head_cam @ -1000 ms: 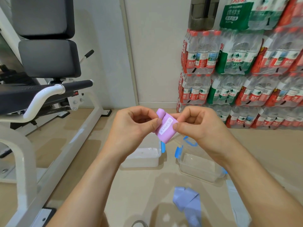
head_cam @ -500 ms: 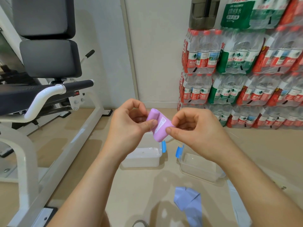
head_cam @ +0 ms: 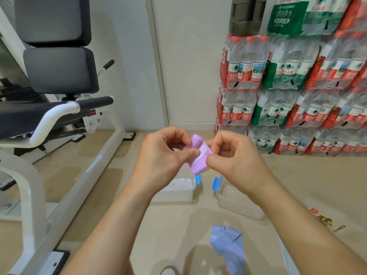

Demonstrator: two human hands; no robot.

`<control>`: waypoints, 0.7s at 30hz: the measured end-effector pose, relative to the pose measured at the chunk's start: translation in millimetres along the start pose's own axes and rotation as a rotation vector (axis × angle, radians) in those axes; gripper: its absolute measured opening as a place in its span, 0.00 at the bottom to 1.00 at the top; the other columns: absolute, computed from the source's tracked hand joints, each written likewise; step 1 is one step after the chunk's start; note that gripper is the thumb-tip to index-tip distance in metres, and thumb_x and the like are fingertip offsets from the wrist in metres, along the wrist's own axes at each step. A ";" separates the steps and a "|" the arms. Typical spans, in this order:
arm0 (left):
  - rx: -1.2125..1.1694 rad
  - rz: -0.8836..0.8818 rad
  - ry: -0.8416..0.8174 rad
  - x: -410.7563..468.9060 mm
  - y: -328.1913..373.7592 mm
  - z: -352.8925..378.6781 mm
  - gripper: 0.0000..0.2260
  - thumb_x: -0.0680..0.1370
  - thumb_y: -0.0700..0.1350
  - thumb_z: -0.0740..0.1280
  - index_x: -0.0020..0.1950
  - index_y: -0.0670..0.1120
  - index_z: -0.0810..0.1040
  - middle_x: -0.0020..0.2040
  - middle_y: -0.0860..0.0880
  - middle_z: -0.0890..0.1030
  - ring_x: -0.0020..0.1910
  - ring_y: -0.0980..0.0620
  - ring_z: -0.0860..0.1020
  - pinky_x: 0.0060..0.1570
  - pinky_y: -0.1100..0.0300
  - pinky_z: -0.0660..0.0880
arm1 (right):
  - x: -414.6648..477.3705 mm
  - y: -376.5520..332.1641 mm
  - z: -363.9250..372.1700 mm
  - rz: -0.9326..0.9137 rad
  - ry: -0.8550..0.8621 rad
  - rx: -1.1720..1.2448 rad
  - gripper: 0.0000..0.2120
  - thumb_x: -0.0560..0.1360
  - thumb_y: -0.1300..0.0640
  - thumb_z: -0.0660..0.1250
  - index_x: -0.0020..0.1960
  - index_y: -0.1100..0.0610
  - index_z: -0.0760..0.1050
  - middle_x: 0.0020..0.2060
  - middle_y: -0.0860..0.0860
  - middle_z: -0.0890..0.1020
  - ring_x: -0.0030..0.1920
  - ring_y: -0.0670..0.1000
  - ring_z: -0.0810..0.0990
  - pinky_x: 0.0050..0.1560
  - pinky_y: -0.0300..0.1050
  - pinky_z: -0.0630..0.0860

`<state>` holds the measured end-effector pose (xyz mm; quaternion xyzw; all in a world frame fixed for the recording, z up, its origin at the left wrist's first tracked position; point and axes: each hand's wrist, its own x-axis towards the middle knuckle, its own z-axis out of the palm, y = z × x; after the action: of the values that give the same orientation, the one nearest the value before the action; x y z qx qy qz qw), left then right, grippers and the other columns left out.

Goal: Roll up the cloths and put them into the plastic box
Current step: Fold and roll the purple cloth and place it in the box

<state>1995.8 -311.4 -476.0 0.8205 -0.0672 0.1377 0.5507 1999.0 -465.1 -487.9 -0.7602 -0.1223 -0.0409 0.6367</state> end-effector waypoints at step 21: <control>-0.200 -0.085 -0.123 -0.1 -1.9 -4.0 0.12 0.71 0.34 0.73 0.50 0.46 0.80 0.45 0.44 0.85 0.46 0.47 0.83 0.47 0.56 0.80 | 1.1 -7.0 -5.8 0.169 -0.009 0.212 0.05 0.71 0.65 0.71 0.47 0.60 0.79 0.39 0.61 0.86 0.40 0.58 0.85 0.50 0.53 0.81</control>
<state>1995.6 -307.0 -476.3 0.7706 -0.0795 0.0561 0.6299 1998.9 -469.5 -479.8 -0.6964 -0.0644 0.0296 0.7141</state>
